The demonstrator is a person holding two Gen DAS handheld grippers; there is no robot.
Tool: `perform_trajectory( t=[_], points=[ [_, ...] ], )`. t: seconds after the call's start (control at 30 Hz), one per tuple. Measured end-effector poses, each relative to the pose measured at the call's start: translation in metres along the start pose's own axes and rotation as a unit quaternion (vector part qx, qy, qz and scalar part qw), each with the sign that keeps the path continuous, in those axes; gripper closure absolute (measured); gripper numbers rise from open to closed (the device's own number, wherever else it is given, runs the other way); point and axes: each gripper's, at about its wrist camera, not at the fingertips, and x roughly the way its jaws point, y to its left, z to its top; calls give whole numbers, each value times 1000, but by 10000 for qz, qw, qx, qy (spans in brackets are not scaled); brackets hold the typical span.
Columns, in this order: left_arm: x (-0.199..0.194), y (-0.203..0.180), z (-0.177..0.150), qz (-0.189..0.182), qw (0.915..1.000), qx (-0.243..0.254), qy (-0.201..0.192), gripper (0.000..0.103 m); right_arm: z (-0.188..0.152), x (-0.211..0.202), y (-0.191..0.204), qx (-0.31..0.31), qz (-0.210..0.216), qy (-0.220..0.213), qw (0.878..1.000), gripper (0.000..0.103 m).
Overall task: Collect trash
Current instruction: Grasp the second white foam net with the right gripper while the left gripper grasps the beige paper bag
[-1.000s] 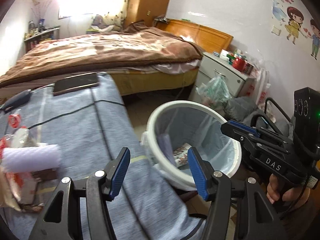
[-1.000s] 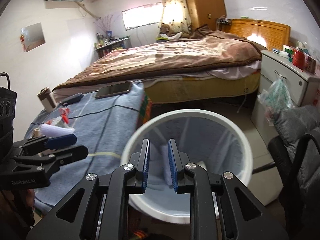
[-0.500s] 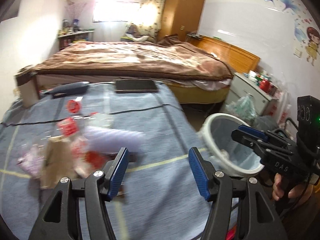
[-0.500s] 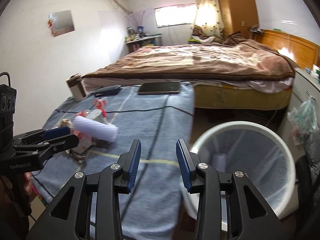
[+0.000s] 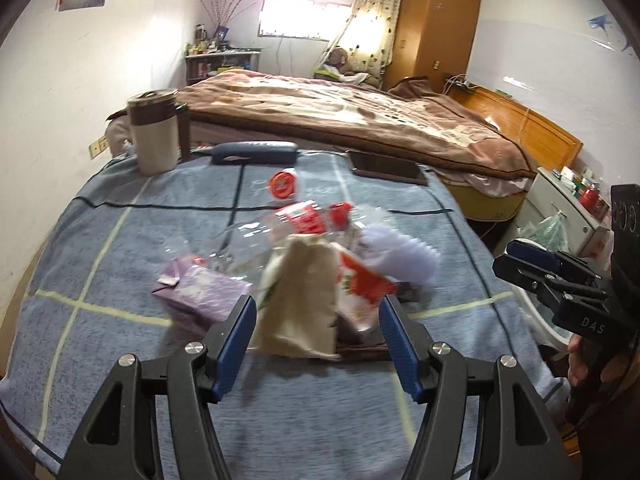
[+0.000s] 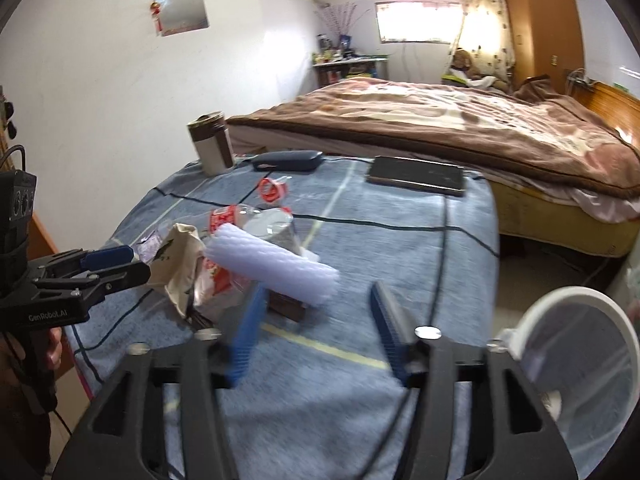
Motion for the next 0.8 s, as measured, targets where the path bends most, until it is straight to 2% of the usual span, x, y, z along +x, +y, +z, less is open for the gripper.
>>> perform_trajectory(
  t=[0.27, 0.43, 0.67, 0.8],
  points=[
    [19, 23, -3, 96, 9996, -128, 231, 37, 6, 35, 17, -446, 125, 331, 9984, 41],
    [24, 23, 2, 2, 9998, -11, 180, 35, 9, 51, 18, -610, 210, 508, 9966, 41],
    [33, 18, 7, 127, 9994, 238, 202, 34, 13, 67, 19, -636, 459, 651, 9948, 41],
    [34, 19, 8, 185, 9996, 153, 162, 34, 12, 72, 21, -736, 466, 732, 9935, 41]
  ],
)
